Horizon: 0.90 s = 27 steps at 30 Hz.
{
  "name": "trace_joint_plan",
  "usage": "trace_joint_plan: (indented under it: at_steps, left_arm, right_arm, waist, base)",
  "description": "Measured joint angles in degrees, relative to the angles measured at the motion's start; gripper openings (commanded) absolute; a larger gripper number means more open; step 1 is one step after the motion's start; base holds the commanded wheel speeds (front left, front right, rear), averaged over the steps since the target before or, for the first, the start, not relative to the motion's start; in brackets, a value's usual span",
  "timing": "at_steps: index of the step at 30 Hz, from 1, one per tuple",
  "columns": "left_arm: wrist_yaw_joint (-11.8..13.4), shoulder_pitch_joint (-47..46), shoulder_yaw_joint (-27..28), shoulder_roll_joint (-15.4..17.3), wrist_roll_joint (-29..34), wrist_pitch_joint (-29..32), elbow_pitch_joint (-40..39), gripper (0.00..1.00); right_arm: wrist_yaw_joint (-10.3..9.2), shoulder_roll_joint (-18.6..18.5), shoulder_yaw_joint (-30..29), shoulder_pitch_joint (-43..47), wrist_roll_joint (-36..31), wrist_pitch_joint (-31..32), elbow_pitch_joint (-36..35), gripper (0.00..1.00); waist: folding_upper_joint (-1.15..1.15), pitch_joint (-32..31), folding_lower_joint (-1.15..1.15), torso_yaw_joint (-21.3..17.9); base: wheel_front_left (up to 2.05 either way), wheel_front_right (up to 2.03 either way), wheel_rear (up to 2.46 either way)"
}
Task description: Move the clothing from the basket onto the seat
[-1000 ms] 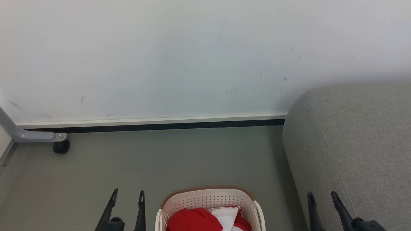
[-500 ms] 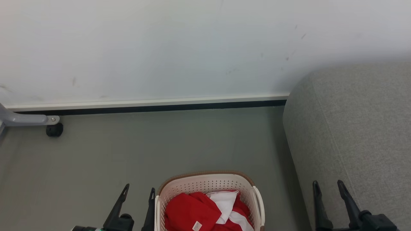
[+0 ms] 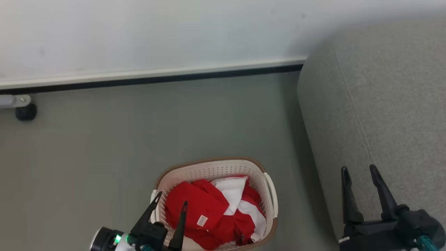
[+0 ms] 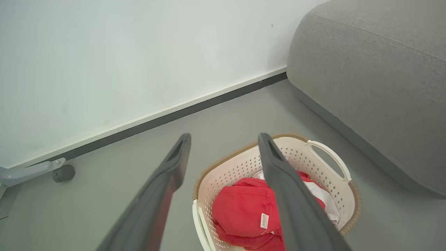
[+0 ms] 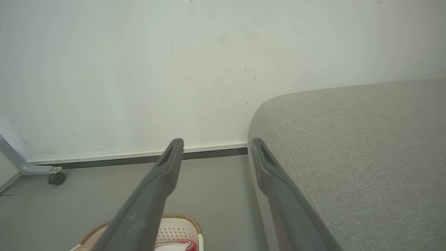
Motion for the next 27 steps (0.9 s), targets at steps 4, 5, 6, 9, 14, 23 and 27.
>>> trace_joint_plan:
  at_steps: [4, 5, 6, 9, 14, 23, 27]
  left_arm:
    - [-1.0, -2.7, -1.6, 0.0, 1.9, 0.1, 2.9, 1.0]
    - [-1.0, -3.3, -2.1, 0.0, 2.2, 0.4, 3.8, 1.0]
    - [-1.4, -3.9, -2.4, 0.0, 2.6, 0.6, 4.4, 1.0]
    - [-1.5, -6.0, -3.1, -0.1, 3.2, 1.1, 6.4, 1.0]
    - [-2.6, -9.4, -5.2, 0.1, 6.0, 2.2, 9.5, 1.0]
    - [-3.4, -13.7, -6.3, 1.9, 8.6, 4.0, 14.5, 1.0]
    - [-3.5, -14.9, -6.4, 2.5, 9.0, 4.2, 16.5, 1.0]
  right_arm:
    - [0.0, 0.1, 0.0, -1.7, -0.3, 0.0, -0.9, 1.0]
    - [0.0, 0.1, 0.0, -2.1, -0.4, 0.0, -1.1, 1.0]
    - [0.01, 0.1, 0.0, -2.5, -0.5, 0.0, -1.3, 1.0]
    - [0.25, -0.2, -0.1, -3.5, -0.7, -0.2, -1.9, 1.0]
    - [0.36, -0.6, -0.6, -5.3, -1.4, -0.4, -2.8, 1.0]
    - [1.26, -0.1, 0.3, -10.4, -1.8, -0.4, -5.4, 1.0]
    - [1.79, 0.1, 0.7, -11.6, -2.2, -0.4, -6.0, 1.0]
  waist:
    - [0.0, 2.7, 0.0, -1.6]
    - [0.0, 3.5, 0.0, -2.0]
    - [0.0, 4.1, 0.0, -2.5]
    - [0.0, 6.3, 0.0, -3.8]
    - [0.0, 9.9, 0.01, -5.9]
    - [0.0, 16.7, 0.0, -9.6]
    - [0.0, 19.9, 0.0, -11.1]
  base:
    - [0.0, 0.0, 0.0]
    - [0.0, 0.0, 0.0]
    - [0.0, 0.0, 0.0]
    - [0.0, 0.0, 0.0]
    - [0.0, 0.0, 0.0]
    - [0.0, 0.0, 0.0]
    - [0.0, 0.0, 0.0]
